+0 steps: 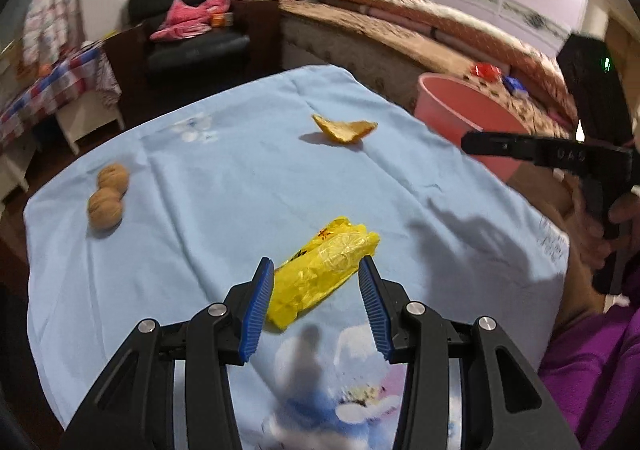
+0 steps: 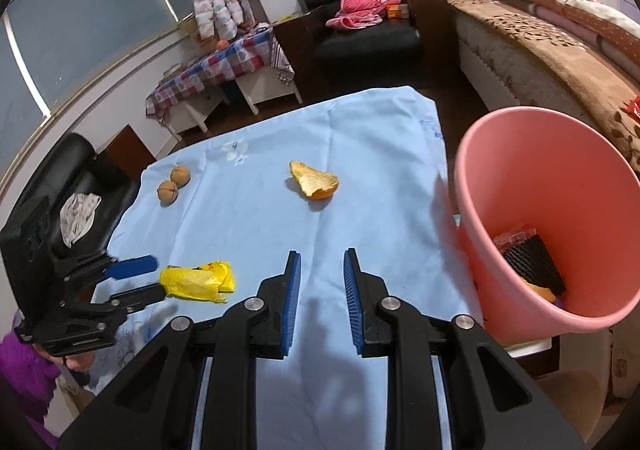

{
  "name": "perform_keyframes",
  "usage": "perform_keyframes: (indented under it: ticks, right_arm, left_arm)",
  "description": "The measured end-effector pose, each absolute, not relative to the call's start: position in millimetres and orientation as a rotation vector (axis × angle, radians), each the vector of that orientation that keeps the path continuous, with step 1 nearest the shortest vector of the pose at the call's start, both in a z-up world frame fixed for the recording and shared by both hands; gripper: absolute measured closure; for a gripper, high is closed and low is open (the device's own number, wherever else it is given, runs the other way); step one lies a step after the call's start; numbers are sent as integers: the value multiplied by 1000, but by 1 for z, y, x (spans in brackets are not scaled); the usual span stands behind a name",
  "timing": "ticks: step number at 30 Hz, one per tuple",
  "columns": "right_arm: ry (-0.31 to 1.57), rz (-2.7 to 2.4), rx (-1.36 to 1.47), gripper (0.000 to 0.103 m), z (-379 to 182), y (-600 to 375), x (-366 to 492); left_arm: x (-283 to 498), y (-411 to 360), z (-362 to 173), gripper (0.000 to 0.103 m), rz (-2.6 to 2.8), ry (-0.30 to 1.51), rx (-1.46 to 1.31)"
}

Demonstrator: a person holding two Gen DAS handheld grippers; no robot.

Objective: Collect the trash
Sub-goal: 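Move both open tools back over the yellow bag and last orange peel, then grasp the yellow plastic bag with the left tool while the right tool grasps the orange peel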

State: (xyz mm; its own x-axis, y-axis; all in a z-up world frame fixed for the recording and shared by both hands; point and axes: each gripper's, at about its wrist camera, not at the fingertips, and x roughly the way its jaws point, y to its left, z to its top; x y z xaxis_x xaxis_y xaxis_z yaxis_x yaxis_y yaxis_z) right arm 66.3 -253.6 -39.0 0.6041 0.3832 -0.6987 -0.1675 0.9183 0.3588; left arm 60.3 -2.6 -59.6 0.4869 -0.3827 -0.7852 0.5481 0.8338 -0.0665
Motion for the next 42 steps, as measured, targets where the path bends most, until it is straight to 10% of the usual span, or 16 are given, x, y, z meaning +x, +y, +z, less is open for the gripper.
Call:
perform_keyframes:
  ticks: [8,17,38,42]
  right_arm:
    - [904,365,278,81,-48,-242,75]
    - [915,368,277,68,-52,-233,109]
    - [941,340,221,68,-80,-217,178]
    - [953,335,227,88,-80,-215,179]
  left_arm:
    - [77,-11,-83,60,-621,936,300]
    - [74,-2,-79,95,-579,892,156]
    - [66,23,-69,96,-468,895,-117]
    - [64,21,-65,96,-455,883,-120]
